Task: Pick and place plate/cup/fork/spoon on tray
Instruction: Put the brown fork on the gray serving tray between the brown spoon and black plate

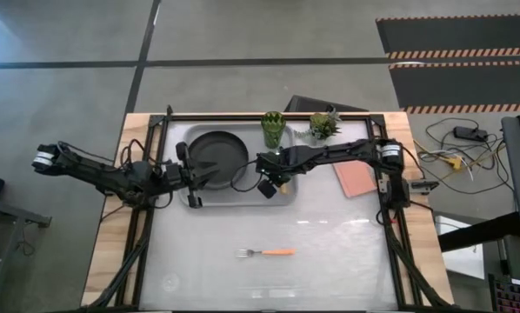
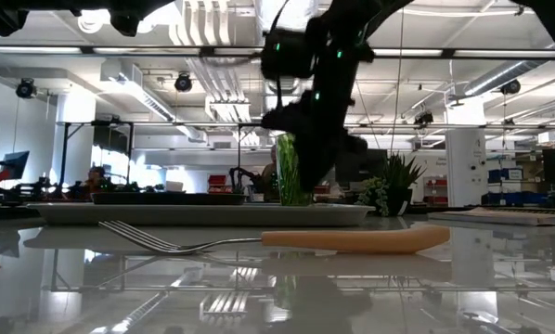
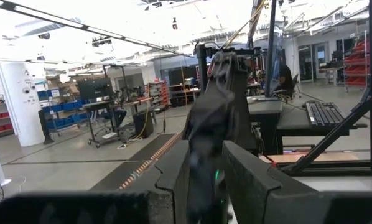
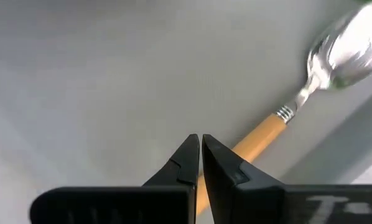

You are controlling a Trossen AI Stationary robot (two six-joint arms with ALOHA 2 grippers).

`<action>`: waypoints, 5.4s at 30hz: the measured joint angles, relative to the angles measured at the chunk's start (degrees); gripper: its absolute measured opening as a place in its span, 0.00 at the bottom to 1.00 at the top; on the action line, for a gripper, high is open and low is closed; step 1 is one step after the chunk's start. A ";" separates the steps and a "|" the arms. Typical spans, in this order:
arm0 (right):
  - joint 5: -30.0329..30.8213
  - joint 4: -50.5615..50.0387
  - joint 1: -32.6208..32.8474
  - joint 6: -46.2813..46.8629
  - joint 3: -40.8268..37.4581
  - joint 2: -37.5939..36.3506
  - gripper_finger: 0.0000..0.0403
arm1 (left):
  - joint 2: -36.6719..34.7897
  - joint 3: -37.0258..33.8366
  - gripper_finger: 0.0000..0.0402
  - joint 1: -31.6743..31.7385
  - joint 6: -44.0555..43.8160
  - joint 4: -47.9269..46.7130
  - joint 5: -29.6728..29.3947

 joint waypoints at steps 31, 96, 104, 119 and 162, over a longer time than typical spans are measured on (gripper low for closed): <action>3.24 52.29 31.01 -21.34 -26.46 -9.36 0.03 | 0.55 0.00 0.20 -0.02 0.01 0.08 0.00; 0.90 47.90 28.69 -11.21 -19.20 -1.24 0.07 | 0.79 0.00 0.20 -0.02 0.00 0.11 0.00; 9.28 36.29 24.00 2.64 -16.36 -6.00 0.07 | 0.79 0.00 0.20 -0.02 -0.01 0.09 -0.01; 26.06 16.28 11.72 22.03 -5.71 -3.22 0.07 | 0.80 0.00 0.20 0.01 -0.01 0.22 0.00; 44.46 31.15 8.82 41.71 -5.66 7.71 0.07 | 0.79 0.00 0.20 -0.02 0.01 0.32 0.00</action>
